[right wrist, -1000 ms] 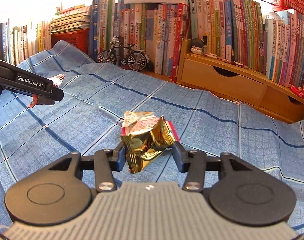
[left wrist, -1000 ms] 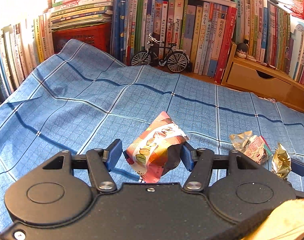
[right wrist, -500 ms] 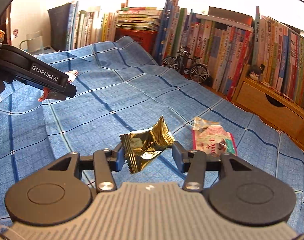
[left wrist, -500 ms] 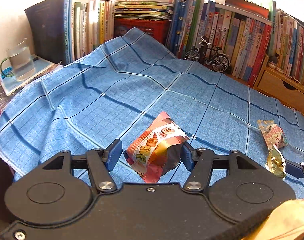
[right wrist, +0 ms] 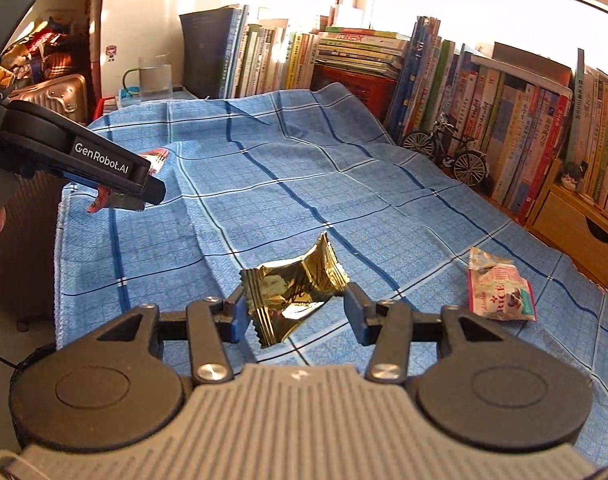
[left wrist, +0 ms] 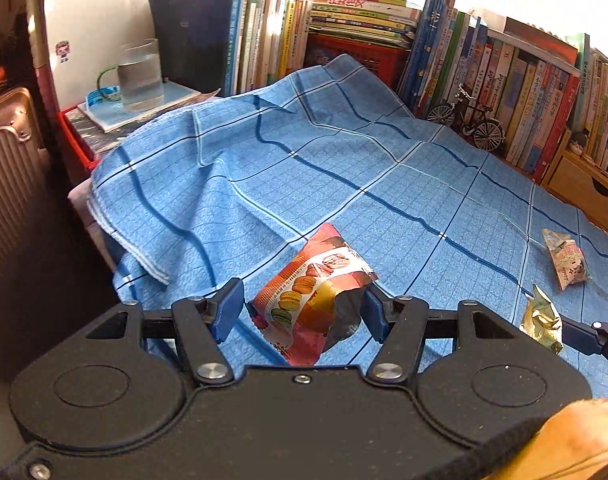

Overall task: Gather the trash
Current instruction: 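Carry the macaron packet and gold wrapper with both tools over the bin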

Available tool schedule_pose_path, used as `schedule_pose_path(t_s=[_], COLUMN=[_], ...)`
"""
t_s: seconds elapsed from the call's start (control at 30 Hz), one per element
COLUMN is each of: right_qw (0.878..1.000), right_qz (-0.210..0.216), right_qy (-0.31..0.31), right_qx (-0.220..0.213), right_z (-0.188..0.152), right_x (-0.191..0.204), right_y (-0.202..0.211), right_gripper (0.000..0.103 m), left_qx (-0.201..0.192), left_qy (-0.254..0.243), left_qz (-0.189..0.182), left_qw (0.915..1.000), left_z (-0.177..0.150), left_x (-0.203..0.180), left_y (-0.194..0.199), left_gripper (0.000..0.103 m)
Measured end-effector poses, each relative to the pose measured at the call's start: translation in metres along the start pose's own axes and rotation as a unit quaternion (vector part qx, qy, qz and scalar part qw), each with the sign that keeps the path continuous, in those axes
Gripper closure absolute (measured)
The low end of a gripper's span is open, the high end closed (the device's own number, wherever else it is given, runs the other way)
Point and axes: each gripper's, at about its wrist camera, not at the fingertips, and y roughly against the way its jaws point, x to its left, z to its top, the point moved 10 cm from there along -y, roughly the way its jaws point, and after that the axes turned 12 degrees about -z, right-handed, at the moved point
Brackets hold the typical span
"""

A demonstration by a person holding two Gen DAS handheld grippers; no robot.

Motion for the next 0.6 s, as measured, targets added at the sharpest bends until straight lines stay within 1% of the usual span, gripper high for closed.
schedule_pose_path(t_s=[0.3,0.6], right_qw=[0.997,0.987], right_qz=[0.067,0.139], right_qy=[0.041,0.078], right_qx=[-0.016,-0.033], right_z=[0.003,0.008], right_x=[0.053,0.105], right_y=[0.018,0.033], right_gripper=[0.048,0.048], left_qx=[-0.016,-0.023], left_qy=[0.05,0.096], left_qz=[0.043,0.088], left_qw=[0.9977,0.9913], left_z=[-0.02,-0.049], left_x=[0.05,0.09], left_y=[0.039,0.076], left_gripper=[0.043,0.043])
